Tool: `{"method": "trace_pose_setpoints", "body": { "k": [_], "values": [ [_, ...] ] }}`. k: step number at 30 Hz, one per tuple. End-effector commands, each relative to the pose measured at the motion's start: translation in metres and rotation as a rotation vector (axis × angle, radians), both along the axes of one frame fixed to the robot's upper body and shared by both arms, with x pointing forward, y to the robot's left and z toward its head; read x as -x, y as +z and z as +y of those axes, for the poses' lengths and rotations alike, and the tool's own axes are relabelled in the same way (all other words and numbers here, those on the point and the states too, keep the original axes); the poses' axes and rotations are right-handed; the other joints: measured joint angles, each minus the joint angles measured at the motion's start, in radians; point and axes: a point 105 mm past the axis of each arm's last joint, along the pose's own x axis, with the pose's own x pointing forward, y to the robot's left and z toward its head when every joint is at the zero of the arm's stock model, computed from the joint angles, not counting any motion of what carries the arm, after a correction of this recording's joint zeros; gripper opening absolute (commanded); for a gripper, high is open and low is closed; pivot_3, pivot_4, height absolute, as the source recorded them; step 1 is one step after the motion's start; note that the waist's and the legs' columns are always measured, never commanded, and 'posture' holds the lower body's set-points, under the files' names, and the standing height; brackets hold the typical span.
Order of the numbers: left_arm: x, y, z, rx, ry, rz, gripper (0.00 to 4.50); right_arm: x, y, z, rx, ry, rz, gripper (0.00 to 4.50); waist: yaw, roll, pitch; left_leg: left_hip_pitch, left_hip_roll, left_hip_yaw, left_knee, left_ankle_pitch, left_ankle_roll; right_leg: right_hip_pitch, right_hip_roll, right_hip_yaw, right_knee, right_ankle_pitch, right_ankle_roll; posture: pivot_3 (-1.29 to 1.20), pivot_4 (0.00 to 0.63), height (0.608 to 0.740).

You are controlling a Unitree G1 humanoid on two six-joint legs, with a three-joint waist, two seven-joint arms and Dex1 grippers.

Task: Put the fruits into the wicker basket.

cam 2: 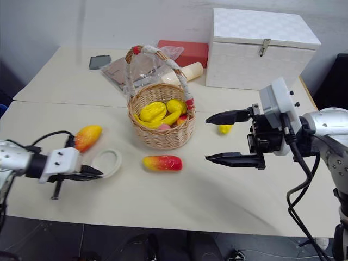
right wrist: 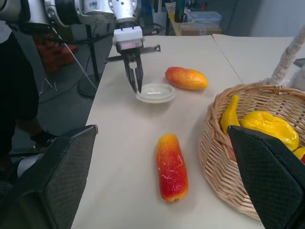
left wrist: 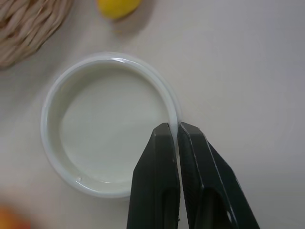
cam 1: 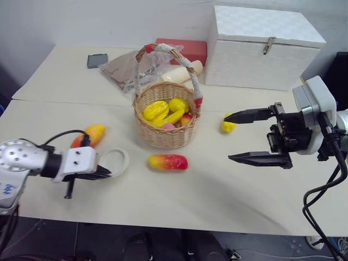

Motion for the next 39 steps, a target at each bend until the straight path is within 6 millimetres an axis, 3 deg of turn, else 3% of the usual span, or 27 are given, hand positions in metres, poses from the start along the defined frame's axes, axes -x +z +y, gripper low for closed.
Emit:
{"method": "trace_pose_setpoints", "body": {
  "k": [1,6,9,12,17,19,22,27,30,33,36,39],
  "values": [
    [0.013,0.015,0.038,-0.031,0.176,-0.051,0.01,0.0,0.007,-0.001,-0.008,0.019,-0.038,4.5,-0.003,-0.001,0.001,0.0,0.0,0.0,0.0,0.0,0.0,0.0,0.0,0.0,0.0,0.0,0.0,0.0,0.15,0.74],
    [0.026,0.027,0.118,-0.053,0.53,-0.116,0.01,-0.001,0.008,0.0,-0.02,0.036,-0.035,4.5,-0.004,-0.003,0.002,0.0,0.0,-0.001,-0.001,-0.002,0.0,0.0,-0.001,-0.002,-0.001,-0.001,-0.002,0.0,0.15,0.74],
    [0.019,0.023,0.154,-0.11,0.655,-0.167,0.01,0.0,0.008,0.002,-0.025,0.053,-0.031,4.5,-0.002,-0.003,0.002,0.0,0.0,-0.001,-0.003,-0.003,0.001,-0.001,-0.002,-0.002,-0.001,-0.002,-0.003,0.0,0.15,0.74],
    [-0.002,0.023,0.173,-0.056,0.765,-0.219,0.01,-0.001,0.009,0.004,-0.027,0.064,-0.034,4.5,0.009,-0.003,0.001,0.0,-0.001,-0.001,-0.004,-0.003,0.001,-0.001,-0.003,-0.003,-0.002,-0.002,-0.004,0.0,0.15,0.74],
    [-0.036,0.008,0.176,0.005,0.82,-0.187,0.01,-0.003,0.014,0.007,-0.044,0.075,-0.034,4.5,0.012,-0.005,0.001,-0.003,-0.001,0.001,-0.006,-0.003,0.001,-0.004,-0.003,-0.003,-0.004,-0.001,-0.003,0.0,0.15,0.74],
    [-0.043,0.002,0.18,-0.004,0.861,-0.173,0.01,-0.003,0.013,0.007,-0.041,0.071,-0.036,4.5,0.011,-0.005,0.001,-0.011,-0.001,0.002,-0.004,-0.003,0.0,-0.014,-0.003,-0.003,-0.001,-0.001,-0.003,0.0,0.15,0.74],
    [-0.043,0.0,0.18,-0.03,0.833,-0.144,0.8,-0.003,0.013,0.007,-0.045,0.061,-0.039,4.5,0.001,-0.006,0.0,-0.021,0.002,0.008,0.002,-0.001,-0.005,-0.026,-0.001,-0.003,0.004,-0.001,-0.002,0.0,0.15,0.74],
    [-0.037,0.025,0.165,0.02,0.754,-0.142,2.33,0.001,0.014,0.005,-0.056,0.046,-0.042,4.5,-0.008,-0.005,0.0,-0.027,0.003,0.012,0.005,-0.001,-0.006,-0.036,-0.002,-0.003,0.009,-0.001,-0.002,0.0,0.15,0.74],
    [-0.029,0.054,0.134,0.139,0.667,-0.12,2.33,0.002,0.013,0.004,-0.059,0.035,-0.045,4.5,-0.012,-0.007,0.001,-0.027,0.003,0.011,0.008,0.0,-0.006,-0.035,-0.002,-0.003,0.013,-0.001,-0.002,0.0,0.15,0.74],
    [-0.038,0.085,0.102,0.294,0.663,-0.177,2.33,0.004,0.012,0.003,-0.063,0.03,-0.045,4.5,-0.011,-0.008,0.002,-0.027,0.003,0.009,0.013,0.0,-0.006,-0.034,-0.002,-0.004,0.017,-0.001,-0.002,0.0,0.15,0.74],
    [-0.05,0.09,0.077,0.365,0.713,-0.132,2.33,0.004,0.011,0.004,-0.067,0.027,-0.044,4.5,-0.004,-0.008,0.002,-0.025,0.001,0.007,0.014,0.003,-0.005,-0.032,-0.002,-0.004,0.019,0.0,0.0,0.0,0.15,0.74],
    [-0.062,0.082,0.059,0.38,0.783,-0.051,2.33,0.004,0.009,0.006,-0.069,0.028,-0.043,4.5,0.003,-0.008,0.002,-0.023,-0.001,0.007,0.014,0.005,-0.004,-0.03,-0.002,-0.003,0.022,0.002,0.001,0.0,0.15,0.74]
  ]
}}
